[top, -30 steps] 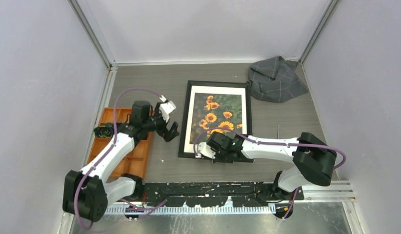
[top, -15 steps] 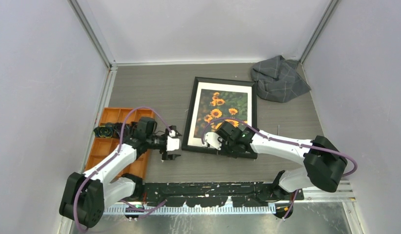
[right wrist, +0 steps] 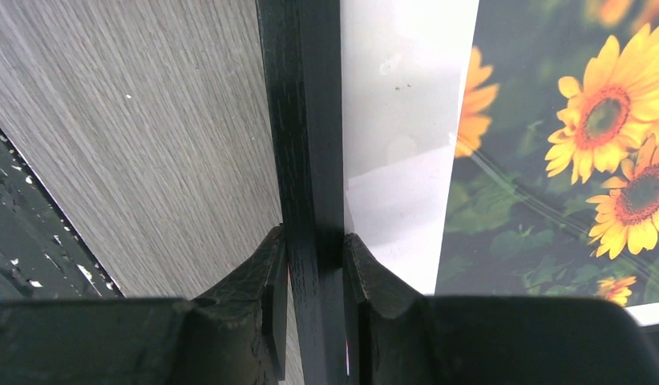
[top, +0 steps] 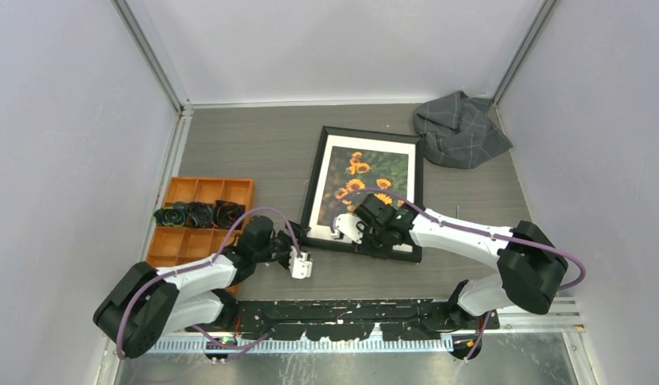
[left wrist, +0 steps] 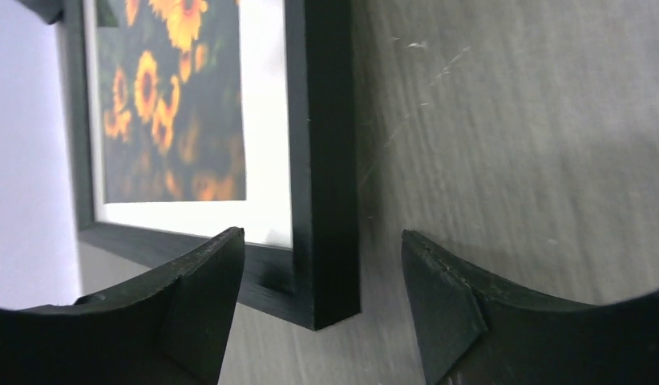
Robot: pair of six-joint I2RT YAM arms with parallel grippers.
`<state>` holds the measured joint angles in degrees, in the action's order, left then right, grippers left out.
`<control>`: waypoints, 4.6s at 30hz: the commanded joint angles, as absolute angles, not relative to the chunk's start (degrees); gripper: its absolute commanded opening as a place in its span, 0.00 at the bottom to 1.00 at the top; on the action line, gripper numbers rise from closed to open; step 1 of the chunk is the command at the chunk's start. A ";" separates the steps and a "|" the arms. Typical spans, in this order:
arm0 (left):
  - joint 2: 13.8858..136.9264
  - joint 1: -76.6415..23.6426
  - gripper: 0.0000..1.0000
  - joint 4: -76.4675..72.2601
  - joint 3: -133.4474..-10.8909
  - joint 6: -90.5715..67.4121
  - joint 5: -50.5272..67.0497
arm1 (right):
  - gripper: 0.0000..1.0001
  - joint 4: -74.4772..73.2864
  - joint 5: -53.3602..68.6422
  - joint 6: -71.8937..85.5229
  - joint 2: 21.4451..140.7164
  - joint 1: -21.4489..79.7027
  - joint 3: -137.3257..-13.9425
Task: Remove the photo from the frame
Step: Turn over the photo frame at the center of the board.
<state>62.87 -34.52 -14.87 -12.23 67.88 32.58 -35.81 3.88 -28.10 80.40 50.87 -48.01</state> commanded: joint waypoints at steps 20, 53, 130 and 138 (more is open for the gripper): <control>83.48 -44.12 0.13 -62.61 -7.82 72.11 5.44 | 0.72 -39.55 9.10 -26.08 76.06 48.00 -52.65; 58.33 -43.58 0.11 -5.19 -29.10 56.76 5.38 | 1.00 -33.42 -2.82 -31.56 65.70 44.26 -52.29; 56.60 -27.27 1.00 -6.52 -44.99 34.76 -3.70 | 0.01 -16.46 -23.24 -27.98 64.24 44.76 -58.57; 56.89 -26.11 1.00 -6.61 -43.77 31.07 -1.41 | 0.01 -16.15 -18.24 -17.16 63.10 37.87 -66.75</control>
